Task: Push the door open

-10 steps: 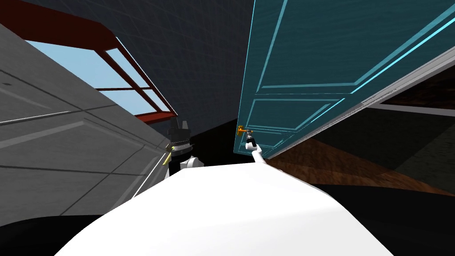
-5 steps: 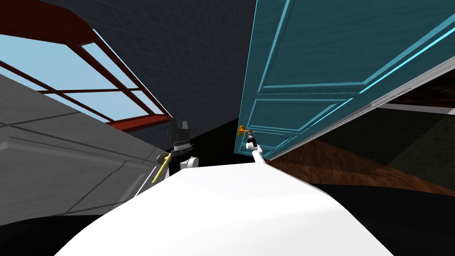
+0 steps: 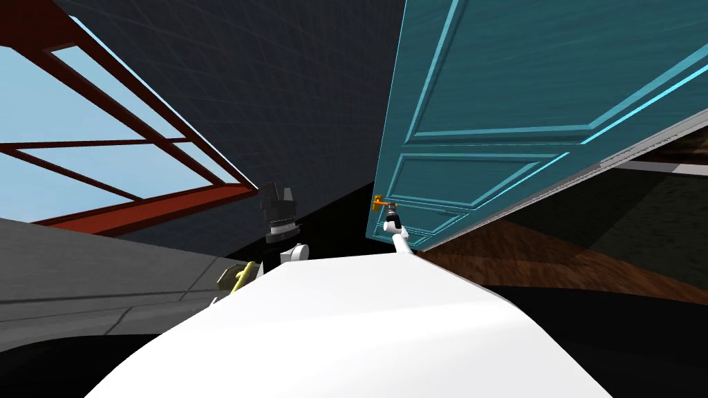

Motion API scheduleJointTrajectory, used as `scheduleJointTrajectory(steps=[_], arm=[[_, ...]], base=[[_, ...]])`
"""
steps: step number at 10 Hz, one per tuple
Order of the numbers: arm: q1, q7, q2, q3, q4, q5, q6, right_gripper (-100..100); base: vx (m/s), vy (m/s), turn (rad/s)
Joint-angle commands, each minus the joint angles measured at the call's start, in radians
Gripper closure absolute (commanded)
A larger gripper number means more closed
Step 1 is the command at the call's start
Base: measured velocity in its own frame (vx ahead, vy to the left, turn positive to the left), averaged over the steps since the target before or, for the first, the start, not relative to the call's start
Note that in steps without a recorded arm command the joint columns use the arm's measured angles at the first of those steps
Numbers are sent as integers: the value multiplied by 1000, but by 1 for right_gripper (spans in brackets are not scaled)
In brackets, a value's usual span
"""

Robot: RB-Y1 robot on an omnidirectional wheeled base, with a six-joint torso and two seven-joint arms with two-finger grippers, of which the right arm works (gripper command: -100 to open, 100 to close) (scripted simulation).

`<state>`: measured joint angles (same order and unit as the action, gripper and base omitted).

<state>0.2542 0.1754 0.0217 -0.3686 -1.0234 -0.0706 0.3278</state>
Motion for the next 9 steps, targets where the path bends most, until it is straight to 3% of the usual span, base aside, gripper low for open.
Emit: scheduleJointTrajectory(steps=[1, 6, 8, 9], arm=[[5, 8, -6, -22, -4, -2, 6, 100], [9, 32, -64, -69, -6, -6, 8, 100], [1, 34, -22, -93, -10, -11, 8, 100], [1, 37, -14, -100, -12, -13, 8, 100]], base=[[183, 90, -100], [170, 80, -92], [72, -7, -49], [160, -16, -22]])
